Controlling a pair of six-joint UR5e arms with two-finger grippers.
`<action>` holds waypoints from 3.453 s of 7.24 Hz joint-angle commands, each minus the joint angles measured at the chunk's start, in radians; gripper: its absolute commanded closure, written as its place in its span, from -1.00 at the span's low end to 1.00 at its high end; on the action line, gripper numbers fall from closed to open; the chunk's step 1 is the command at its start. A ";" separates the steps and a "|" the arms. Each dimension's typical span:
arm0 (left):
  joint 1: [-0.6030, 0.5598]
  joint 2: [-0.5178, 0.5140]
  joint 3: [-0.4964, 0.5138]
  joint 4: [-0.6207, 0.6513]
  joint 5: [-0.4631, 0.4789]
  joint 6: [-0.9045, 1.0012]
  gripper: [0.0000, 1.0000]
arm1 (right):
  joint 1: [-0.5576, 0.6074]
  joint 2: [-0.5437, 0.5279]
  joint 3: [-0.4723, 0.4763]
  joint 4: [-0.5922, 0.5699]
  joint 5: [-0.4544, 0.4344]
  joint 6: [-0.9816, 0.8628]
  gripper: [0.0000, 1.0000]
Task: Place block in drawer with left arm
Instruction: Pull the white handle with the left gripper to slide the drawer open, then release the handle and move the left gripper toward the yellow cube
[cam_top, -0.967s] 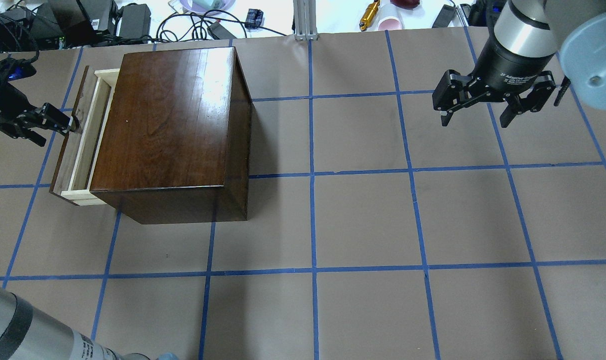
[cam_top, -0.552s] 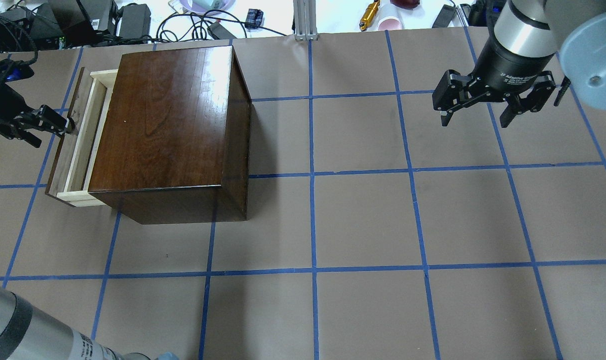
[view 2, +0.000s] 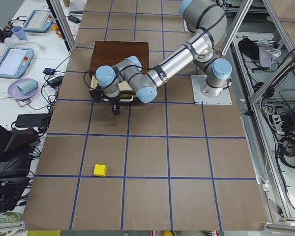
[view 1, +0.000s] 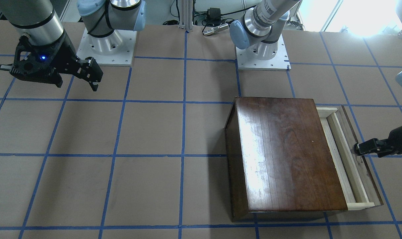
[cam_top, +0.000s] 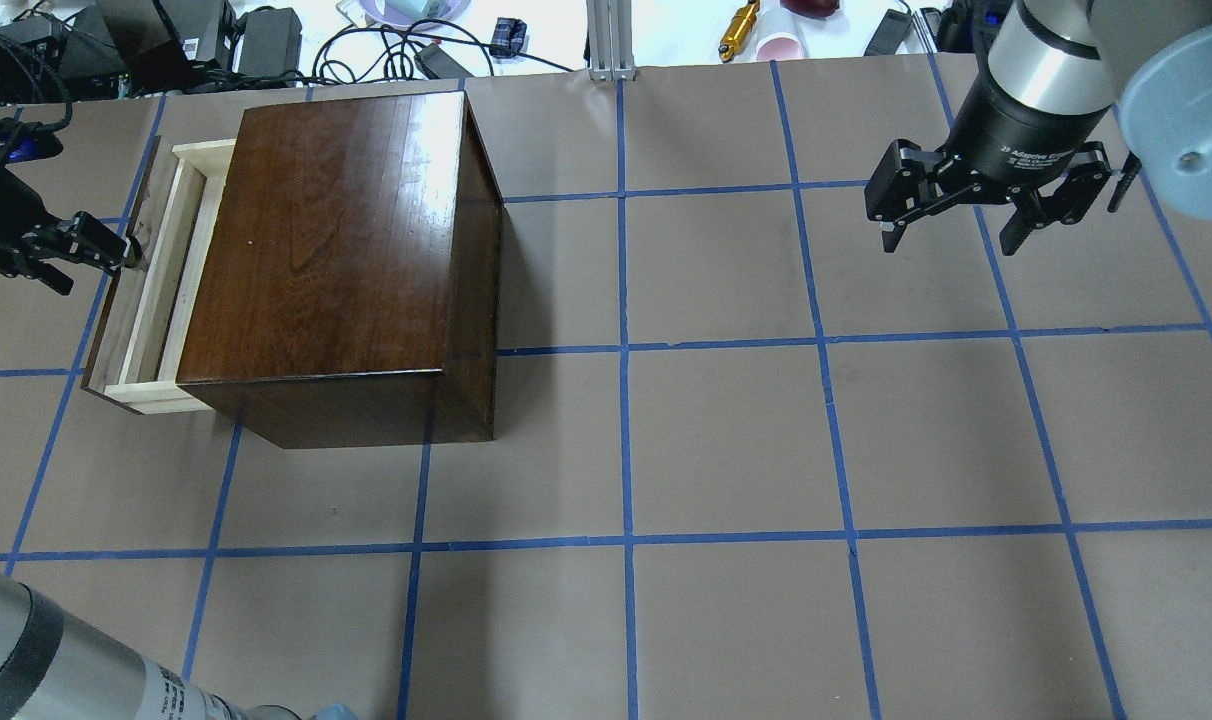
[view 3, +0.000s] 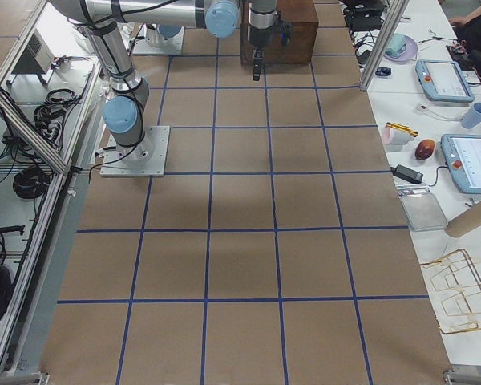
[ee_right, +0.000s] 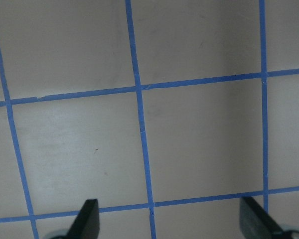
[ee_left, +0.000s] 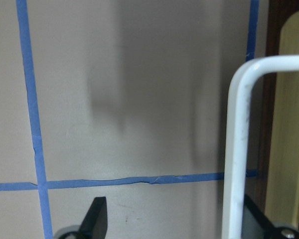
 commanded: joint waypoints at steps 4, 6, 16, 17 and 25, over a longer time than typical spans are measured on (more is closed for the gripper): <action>0.001 0.006 0.000 0.004 0.000 -0.002 -0.70 | 0.000 0.000 0.000 0.000 0.000 0.000 -1.00; 0.022 0.013 0.000 0.004 -0.002 -0.002 -0.70 | 0.000 0.000 0.000 0.000 0.000 0.000 -1.00; 0.067 0.059 0.002 -0.028 -0.072 -0.022 -1.00 | 0.000 0.000 0.000 0.000 0.000 0.000 -1.00; 0.069 0.044 0.049 -0.031 -0.068 -0.012 -1.00 | 0.000 0.000 0.000 0.000 0.000 0.000 -1.00; 0.194 -0.245 0.431 -0.057 -0.012 0.143 -1.00 | 0.000 0.000 0.000 0.000 0.000 0.000 -1.00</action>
